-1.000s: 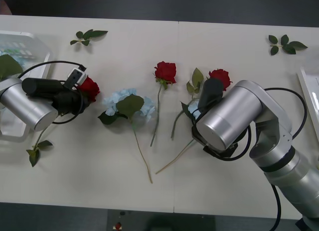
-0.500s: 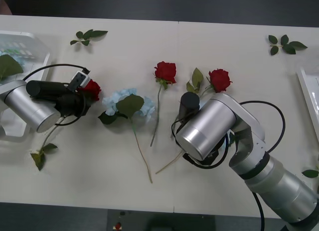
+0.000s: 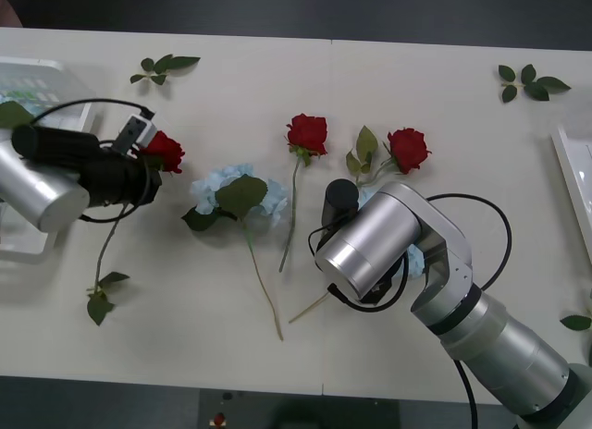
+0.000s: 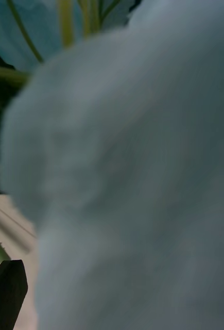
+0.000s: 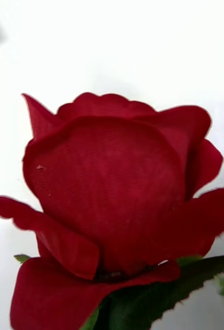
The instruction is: Put the red flowers into the right box and the blue flowers into the left box
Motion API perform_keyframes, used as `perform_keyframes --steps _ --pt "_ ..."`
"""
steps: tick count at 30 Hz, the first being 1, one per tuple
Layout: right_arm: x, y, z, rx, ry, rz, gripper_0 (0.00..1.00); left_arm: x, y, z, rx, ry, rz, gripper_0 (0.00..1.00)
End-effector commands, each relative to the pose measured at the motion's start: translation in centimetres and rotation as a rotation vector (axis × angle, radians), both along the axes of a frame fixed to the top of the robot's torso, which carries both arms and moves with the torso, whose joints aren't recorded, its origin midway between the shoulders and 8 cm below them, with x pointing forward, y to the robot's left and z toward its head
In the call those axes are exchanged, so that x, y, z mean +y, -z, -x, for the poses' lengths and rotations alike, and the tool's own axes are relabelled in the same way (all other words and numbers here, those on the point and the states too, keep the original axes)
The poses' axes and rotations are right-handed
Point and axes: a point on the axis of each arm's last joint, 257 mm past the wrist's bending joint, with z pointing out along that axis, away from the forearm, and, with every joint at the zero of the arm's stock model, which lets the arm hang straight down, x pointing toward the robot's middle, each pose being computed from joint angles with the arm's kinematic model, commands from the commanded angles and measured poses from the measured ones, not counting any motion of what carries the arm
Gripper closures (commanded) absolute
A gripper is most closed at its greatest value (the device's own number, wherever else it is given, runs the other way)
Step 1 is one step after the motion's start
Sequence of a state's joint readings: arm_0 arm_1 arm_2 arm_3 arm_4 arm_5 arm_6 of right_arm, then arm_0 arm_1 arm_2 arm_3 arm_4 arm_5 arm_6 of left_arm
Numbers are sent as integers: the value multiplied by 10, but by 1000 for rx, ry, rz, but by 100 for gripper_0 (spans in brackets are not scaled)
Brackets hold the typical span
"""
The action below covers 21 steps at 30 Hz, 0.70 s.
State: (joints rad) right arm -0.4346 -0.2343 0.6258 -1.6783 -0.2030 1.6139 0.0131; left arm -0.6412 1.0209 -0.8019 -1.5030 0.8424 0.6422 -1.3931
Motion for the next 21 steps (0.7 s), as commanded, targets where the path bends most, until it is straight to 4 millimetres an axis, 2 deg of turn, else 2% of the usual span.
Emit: perform_keyframes --steps 1,6,10,12,15,18,20,21 --pt "9 -1 1 -14 -8 -10 2 -7 -80 7 -24 19 55 100" --pt "10 2 3 -11 -13 -16 1 -46 -135 24 0 40 231 100" --pt "9 -1 2 -21 -23 -15 1 -96 -194 34 -3 47 461 100" --pt "8 -6 0 -33 -35 -14 2 -113 -216 35 -13 37 544 100" --pt "0 -20 -1 -59 -91 7 1 -139 -243 35 -19 33 652 100" --pt "-18 -43 1 -87 -207 62 1 -168 -273 30 -44 36 739 100" --pt "-27 -52 3 -93 -256 85 1 -181 -282 27 -55 28 780 100" --pt "-36 -61 5 -99 -304 103 1 -194 -293 23 -77 21 816 100"
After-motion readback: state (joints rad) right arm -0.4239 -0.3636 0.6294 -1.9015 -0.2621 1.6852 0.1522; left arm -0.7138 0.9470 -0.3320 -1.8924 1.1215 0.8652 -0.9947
